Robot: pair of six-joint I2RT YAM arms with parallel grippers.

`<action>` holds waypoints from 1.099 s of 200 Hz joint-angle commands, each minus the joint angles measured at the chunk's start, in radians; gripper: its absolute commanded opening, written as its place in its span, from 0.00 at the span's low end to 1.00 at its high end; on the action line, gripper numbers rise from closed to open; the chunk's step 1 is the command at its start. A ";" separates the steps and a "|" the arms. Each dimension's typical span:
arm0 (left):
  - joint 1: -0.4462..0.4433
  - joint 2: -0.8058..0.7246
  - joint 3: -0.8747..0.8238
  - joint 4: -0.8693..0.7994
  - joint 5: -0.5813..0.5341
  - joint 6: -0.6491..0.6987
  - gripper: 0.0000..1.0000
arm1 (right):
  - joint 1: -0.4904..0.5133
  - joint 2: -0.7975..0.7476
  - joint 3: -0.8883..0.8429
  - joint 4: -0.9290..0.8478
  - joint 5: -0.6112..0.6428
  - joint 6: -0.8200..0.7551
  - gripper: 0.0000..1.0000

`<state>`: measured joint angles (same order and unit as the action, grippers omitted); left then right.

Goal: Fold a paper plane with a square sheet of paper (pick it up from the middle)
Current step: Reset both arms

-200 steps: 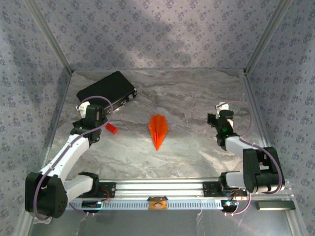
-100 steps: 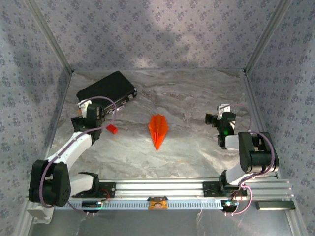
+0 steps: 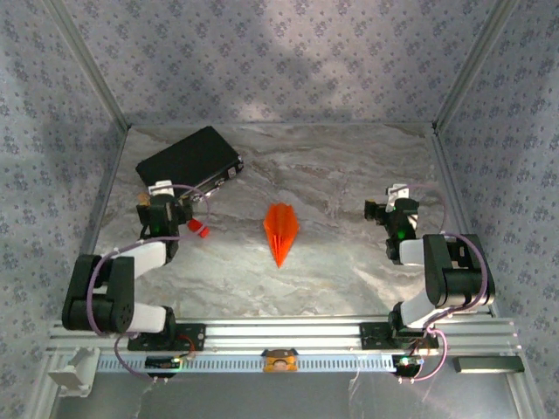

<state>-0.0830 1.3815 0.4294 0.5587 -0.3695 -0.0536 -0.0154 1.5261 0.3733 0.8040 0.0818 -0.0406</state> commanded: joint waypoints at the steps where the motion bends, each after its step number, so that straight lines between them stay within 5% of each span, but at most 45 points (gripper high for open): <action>1: 0.034 0.023 -0.030 0.185 0.114 0.023 1.00 | -0.006 -0.006 0.017 0.006 0.005 0.018 0.99; 37: 0.078 0.162 -0.124 0.480 0.245 0.027 1.00 | -0.005 -0.006 0.017 0.004 0.003 0.018 0.99; 69: 0.081 0.147 -0.029 0.269 0.189 -0.006 1.00 | -0.006 -0.005 0.016 0.004 0.003 0.018 0.99; 220: 0.083 0.152 -0.031 0.283 0.184 -0.006 1.00 | -0.006 -0.005 0.017 0.004 0.003 0.018 0.99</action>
<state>-0.0063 1.5383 0.3874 0.8257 -0.1867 -0.0460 -0.0154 1.5261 0.3733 0.8040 0.0818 -0.0376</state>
